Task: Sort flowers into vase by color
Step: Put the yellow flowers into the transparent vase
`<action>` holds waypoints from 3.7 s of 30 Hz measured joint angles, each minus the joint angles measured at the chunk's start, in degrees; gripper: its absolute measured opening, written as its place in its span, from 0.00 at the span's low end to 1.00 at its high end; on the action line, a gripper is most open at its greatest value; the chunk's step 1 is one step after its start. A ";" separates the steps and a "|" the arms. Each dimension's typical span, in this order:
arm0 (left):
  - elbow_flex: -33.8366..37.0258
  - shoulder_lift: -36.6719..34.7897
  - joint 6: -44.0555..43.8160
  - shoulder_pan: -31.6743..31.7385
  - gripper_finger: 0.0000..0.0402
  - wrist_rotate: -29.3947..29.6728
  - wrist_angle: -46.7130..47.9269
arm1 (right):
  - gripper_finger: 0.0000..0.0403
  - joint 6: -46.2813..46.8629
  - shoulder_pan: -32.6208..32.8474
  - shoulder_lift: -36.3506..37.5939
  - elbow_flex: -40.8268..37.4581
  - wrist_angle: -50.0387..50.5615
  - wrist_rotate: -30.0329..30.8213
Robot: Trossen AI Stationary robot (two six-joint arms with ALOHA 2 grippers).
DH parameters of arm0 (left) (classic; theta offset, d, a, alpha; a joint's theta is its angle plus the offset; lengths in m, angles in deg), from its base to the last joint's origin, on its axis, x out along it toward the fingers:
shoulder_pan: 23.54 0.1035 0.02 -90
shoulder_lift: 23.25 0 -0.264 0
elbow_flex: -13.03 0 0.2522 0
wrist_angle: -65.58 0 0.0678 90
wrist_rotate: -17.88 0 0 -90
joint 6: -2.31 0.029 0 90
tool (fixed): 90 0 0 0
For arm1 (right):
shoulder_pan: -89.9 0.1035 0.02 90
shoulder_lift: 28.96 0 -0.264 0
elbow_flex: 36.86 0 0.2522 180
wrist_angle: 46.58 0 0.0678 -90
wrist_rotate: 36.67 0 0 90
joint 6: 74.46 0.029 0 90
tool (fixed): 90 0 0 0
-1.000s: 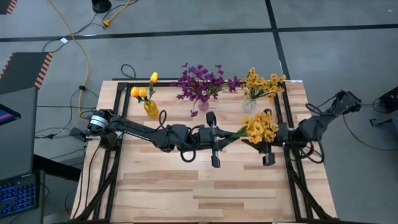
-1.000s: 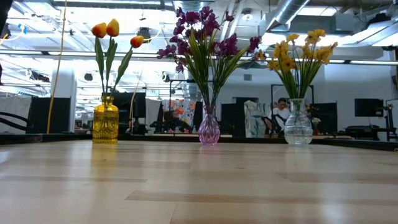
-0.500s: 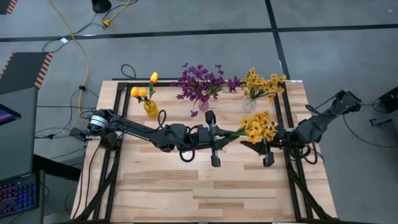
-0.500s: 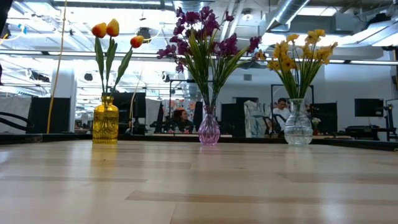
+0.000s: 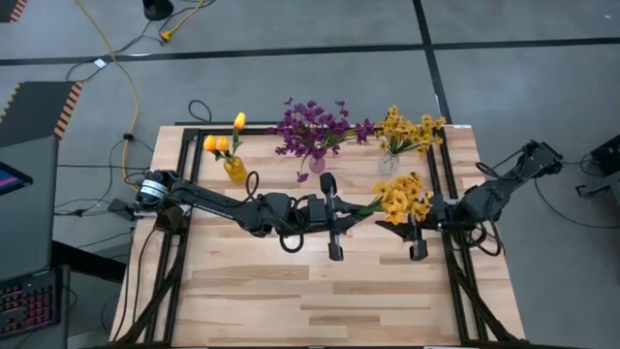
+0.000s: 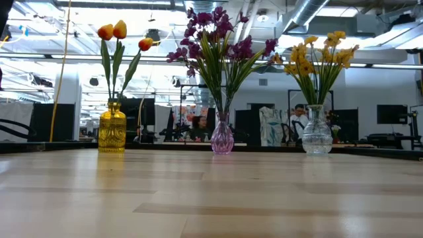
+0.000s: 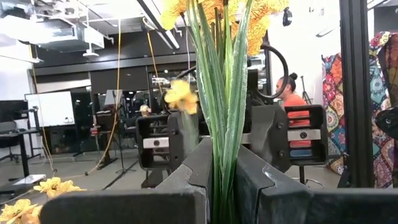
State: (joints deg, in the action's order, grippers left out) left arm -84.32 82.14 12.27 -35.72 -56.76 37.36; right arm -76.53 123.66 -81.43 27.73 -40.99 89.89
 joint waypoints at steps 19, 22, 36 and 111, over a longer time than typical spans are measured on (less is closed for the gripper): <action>0.00 -0.04 -2.05 0.00 0.05 -2.64 2.28 | 0.51 -4.63 -0.03 -0.02 -0.01 -3.05 -6.77; 0.00 -0.04 -2.05 0.00 0.05 -2.64 2.76 | 0.51 -5.01 -0.22 -0.02 0.00 -3.45 -6.76; 0.00 -0.06 -2.05 0.00 0.05 -2.07 2.67 | 0.51 -6.47 -2.00 -3.41 -0.02 -8.10 -6.71; 22.88 -30.52 -12.20 -5.86 0.01 18.44 42.49 | 0.11 11.54 -29.25 10.51 -0.04 41.66 22.45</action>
State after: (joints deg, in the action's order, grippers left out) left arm -61.44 51.61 0.07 -41.58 -38.33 79.86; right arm -64.99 94.41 -70.92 27.68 0.67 112.34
